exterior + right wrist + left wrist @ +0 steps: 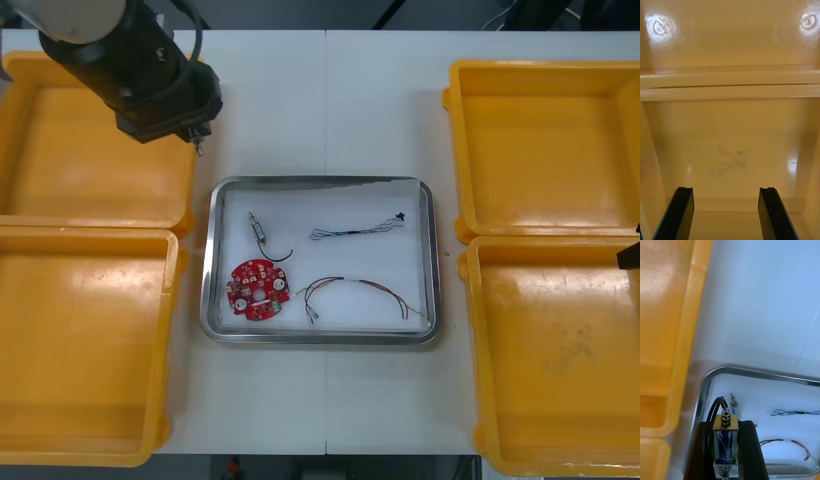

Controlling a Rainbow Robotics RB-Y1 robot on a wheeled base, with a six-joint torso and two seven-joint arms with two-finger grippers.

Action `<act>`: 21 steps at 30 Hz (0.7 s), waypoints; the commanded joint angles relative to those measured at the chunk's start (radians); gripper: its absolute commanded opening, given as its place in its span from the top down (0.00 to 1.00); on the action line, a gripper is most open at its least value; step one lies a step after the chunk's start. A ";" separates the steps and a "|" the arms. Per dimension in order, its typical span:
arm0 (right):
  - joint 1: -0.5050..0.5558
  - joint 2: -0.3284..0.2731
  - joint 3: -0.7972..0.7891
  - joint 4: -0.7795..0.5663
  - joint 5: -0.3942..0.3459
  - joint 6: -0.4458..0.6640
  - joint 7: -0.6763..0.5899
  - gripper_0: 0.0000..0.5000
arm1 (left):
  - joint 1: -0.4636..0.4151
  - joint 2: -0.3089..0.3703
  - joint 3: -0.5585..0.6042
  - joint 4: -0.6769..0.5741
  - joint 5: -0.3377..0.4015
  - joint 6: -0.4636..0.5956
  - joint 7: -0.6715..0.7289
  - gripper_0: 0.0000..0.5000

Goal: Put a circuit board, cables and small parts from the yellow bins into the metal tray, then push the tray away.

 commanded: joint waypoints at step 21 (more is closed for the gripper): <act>0.012 -0.040 -0.033 -0.026 0.004 0.004 -0.017 0.00 | 0.064 -0.306 -0.246 0.081 -0.336 -0.046 0.287 1.00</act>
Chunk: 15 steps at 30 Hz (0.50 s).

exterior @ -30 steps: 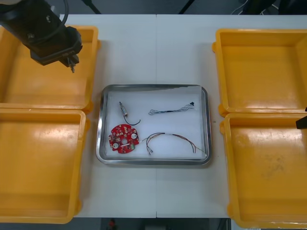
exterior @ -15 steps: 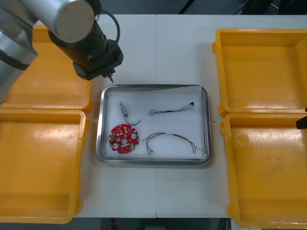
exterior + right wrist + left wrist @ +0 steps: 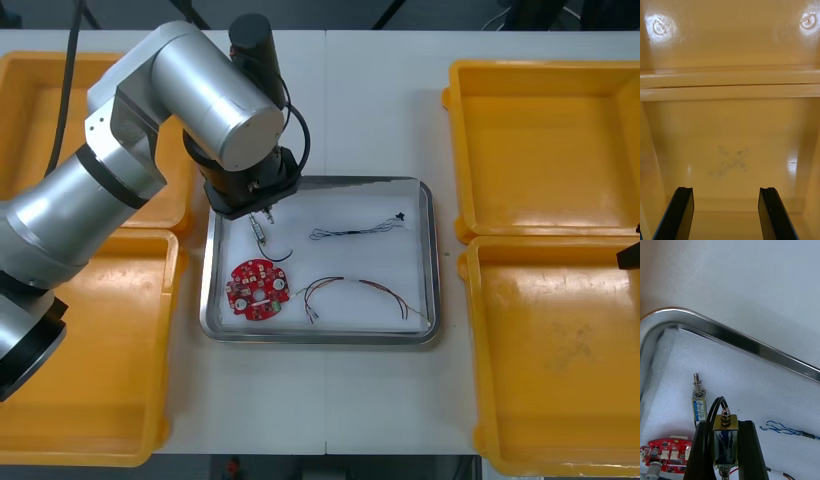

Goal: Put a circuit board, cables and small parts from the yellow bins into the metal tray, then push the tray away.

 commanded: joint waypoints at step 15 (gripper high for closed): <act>0.012 -0.040 -0.033 -0.026 0.004 0.004 -0.017 0.00 | -0.001 -0.091 -0.084 0.117 -0.072 -0.072 -0.023 1.00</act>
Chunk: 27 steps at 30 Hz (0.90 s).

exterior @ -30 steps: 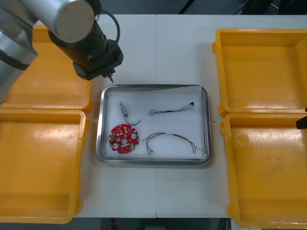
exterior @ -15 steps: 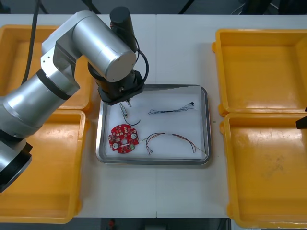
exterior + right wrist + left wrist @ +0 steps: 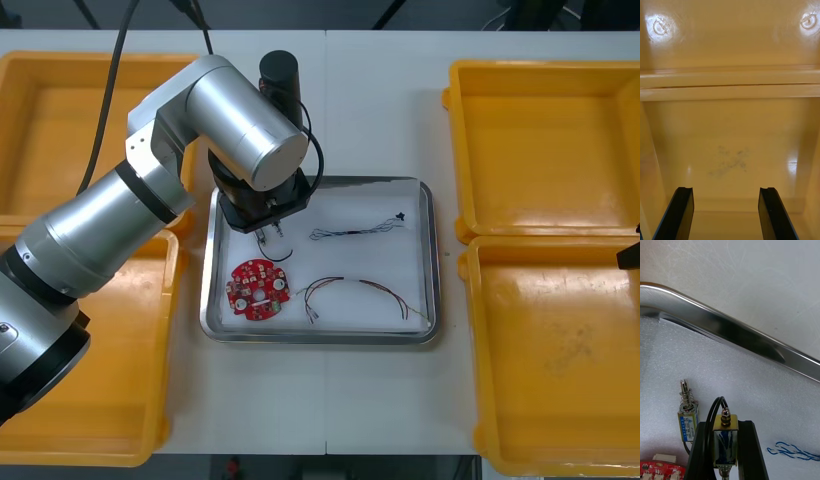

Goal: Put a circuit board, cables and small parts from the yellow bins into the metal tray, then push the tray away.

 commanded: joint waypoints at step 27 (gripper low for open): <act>0.012 -0.040 -0.033 -0.026 0.004 0.004 -0.017 0.00 | 0.011 0.024 -0.057 -0.037 -0.006 -0.018 -0.017 0.32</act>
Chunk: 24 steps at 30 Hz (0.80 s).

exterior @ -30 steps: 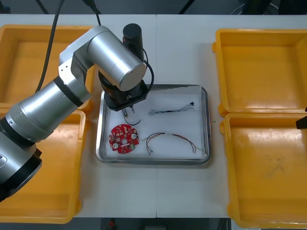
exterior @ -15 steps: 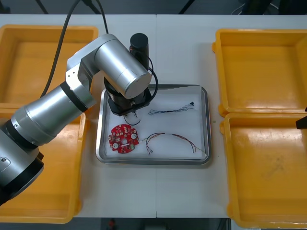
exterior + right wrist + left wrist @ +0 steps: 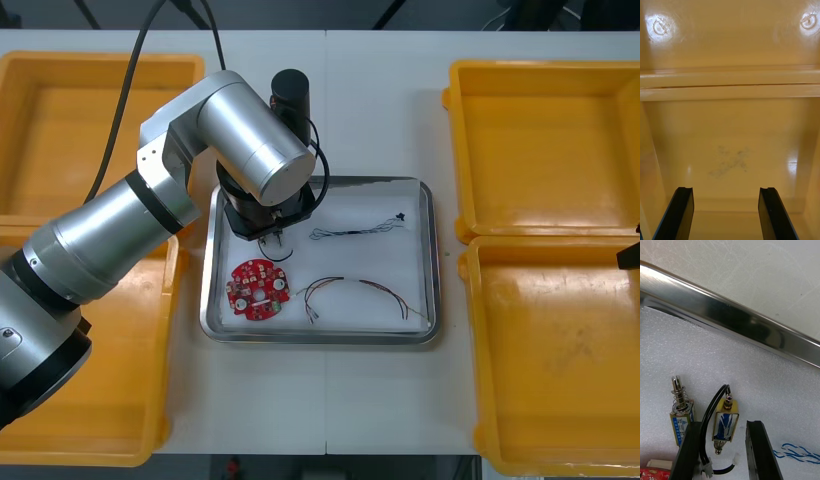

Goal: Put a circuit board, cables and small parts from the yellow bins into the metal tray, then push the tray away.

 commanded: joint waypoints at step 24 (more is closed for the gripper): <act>0.016 -0.033 0.006 -0.018 -0.003 0.004 -0.017 0.00 | -0.140 0.420 0.241 -0.324 0.511 0.333 -0.148 0.00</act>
